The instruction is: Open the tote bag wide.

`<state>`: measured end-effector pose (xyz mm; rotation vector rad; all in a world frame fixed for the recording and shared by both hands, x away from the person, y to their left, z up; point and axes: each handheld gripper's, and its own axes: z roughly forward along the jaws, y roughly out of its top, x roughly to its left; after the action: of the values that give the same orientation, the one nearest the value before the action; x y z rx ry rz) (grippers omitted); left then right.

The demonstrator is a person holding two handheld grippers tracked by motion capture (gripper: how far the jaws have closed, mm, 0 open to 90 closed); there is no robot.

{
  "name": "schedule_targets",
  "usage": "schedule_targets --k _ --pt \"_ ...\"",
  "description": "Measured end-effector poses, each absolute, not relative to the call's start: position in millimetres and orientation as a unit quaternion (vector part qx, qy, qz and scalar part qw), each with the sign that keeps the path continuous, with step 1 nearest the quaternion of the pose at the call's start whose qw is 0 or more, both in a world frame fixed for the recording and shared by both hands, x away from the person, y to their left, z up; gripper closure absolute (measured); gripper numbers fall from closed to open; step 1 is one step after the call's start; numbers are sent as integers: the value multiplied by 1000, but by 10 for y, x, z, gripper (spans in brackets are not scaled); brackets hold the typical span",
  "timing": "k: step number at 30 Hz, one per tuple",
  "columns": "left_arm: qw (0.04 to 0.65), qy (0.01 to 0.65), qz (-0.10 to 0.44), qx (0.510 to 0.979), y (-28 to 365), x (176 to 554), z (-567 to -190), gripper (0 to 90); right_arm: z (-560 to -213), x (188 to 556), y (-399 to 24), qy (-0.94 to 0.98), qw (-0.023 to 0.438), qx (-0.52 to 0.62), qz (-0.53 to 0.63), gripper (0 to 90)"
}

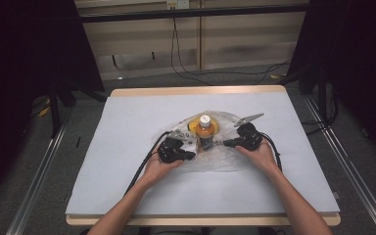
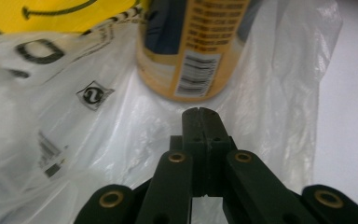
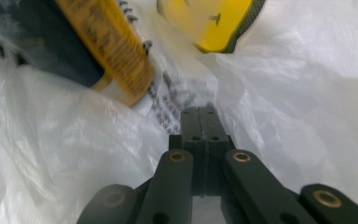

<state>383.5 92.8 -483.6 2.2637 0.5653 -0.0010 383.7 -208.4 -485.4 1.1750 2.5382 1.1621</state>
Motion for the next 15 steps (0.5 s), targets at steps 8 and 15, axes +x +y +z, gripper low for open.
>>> schedule_targets --k 8,15 --pt "396 248 8 884 1146 3881 -4842 900 -4838 3473 -2313 851 34 355 385 900" --pt "391 255 16 884 1309 3885 -4833 900 -4825 3313 -2477 856 38 351 378 900"
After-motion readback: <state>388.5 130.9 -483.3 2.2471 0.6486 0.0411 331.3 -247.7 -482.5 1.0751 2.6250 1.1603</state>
